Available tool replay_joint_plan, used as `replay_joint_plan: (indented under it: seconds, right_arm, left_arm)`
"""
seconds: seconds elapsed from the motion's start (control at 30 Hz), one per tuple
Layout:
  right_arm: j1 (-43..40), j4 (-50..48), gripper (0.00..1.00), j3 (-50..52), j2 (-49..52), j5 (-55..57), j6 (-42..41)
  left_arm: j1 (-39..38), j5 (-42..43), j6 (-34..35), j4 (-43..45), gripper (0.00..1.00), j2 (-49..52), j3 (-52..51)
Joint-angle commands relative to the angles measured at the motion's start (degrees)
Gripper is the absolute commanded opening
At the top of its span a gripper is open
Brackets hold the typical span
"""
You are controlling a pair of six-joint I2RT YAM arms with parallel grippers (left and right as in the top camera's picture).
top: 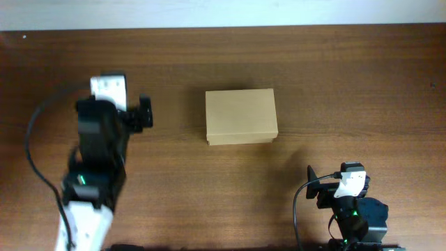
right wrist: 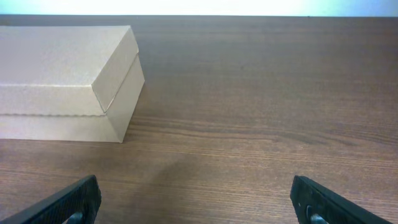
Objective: Pack container
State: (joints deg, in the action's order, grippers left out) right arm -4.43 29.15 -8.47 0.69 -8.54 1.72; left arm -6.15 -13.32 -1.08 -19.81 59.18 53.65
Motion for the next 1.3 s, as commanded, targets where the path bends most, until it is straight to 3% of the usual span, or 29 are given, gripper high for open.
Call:
replay_joint_plan:
  seconds: [0.0,0.07,0.2,0.4,0.53,0.87,1.27]
  right_arm:
    - [-0.11,-0.02,0.99,0.37,-0.55,-0.48,-0.22]
    - [-0.11,-0.02,0.99,0.37,-0.55,-0.5,-0.22]
    - [-0.11,-0.02,0.99,0.37,-0.55,-0.48,-0.22]
    - [-0.11,-0.02,0.99,0.37,-0.55,-0.5,-0.22]
    - [-0.11,-0.02,0.99,0.37,-0.55,-0.5,-0.22]
    - [-0.11,-0.02,0.99,0.37,-0.55,-0.48,-0.22]
    - [-0.11,-0.02,0.99,0.37,-0.55,-0.5,-0.22]
  left_arm:
    - [1.29,-1.53,-0.52,18.88,0.99,-13.22,-19.04]
    - [2.05,-1.53,-0.52,29.2,1.0,-21.0,-29.55]
    - [2.69,-1.53,-0.5,35.78,1.0,-33.59,-42.4]
    - [2.69,-1.53,-0.5,34.51,1.0,-48.98,-51.93]
    - [2.69,-1.51,-0.5,25.62,1.0,-57.0,-53.11]
    - [2.69,-1.53,-0.5,16.74,1.0,-58.86,-53.13]
    - [2.67,-1.49,-0.48,16.59,1.0,-58.84,-53.13]
